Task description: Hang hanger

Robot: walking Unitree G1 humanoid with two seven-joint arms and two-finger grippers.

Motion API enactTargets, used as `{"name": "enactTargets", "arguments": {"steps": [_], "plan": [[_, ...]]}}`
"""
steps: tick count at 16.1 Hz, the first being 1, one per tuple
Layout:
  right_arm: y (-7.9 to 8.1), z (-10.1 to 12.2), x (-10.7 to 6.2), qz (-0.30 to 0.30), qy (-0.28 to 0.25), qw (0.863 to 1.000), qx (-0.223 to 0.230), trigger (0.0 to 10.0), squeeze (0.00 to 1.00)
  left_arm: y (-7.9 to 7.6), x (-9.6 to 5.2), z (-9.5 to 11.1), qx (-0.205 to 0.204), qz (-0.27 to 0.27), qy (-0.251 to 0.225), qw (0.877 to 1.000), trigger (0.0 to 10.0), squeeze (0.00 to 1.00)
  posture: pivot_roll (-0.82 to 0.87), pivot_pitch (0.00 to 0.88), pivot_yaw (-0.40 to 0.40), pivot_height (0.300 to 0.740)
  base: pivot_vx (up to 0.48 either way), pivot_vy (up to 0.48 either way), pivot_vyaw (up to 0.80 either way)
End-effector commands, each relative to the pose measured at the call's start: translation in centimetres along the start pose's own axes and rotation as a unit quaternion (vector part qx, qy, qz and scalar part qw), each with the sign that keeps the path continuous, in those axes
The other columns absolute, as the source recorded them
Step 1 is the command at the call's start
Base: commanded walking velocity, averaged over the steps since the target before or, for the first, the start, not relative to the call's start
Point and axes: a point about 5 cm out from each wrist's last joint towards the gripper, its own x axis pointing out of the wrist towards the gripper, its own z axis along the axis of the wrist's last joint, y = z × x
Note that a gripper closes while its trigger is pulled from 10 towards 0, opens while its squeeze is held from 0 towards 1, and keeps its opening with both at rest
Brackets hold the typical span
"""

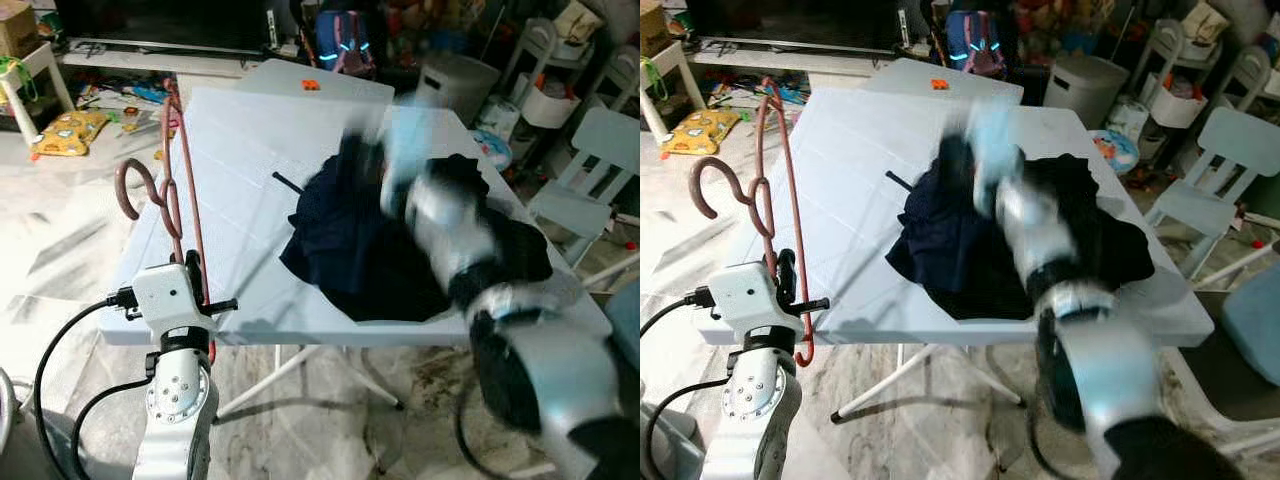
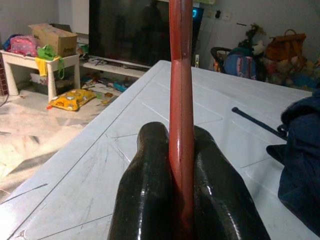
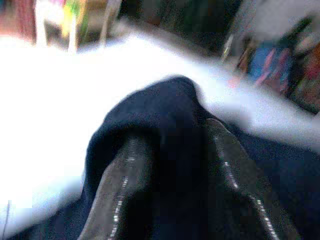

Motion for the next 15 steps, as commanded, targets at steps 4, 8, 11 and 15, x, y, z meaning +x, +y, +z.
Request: {"name": "enactTargets", "arguments": {"steps": [4,8,11,15], "plan": [[-0.6,-3.7,-1.9,0.048,0.080,0.994,-0.065,10.0,1.00,-1.3,-0.1,-1.0,-0.015,-0.018,0.031,0.999,10.0,0.00,0.02,0.000,-0.083,0.740,0.000,0.000,0.00],[-0.4,-4.4,-2.5,0.089,0.092,0.988,-0.087,10.0,1.00,-1.4,0.6,-0.7,0.001,-0.041,0.024,0.999,10.0,0.00,0.03,0.000,-0.072,0.740,0.000,0.000,0.00],[-1.7,-4.0,-3.2,0.095,0.081,0.990,-0.065,10.0,1.00,-0.7,0.7,-0.5,-0.001,-0.022,0.021,1.000,10.0,0.00,0.03,0.000,-0.090,0.740,0.000,0.000,0.00],[-2.9,-2.9,-4.0,0.099,0.052,0.993,-0.035,10.0,1.00,-1.3,0.3,-1.0,-0.003,-0.036,0.031,0.999,10.0,0.00,0.03,0.000,-0.077,0.740,0.000,0.000,0.00]]}}
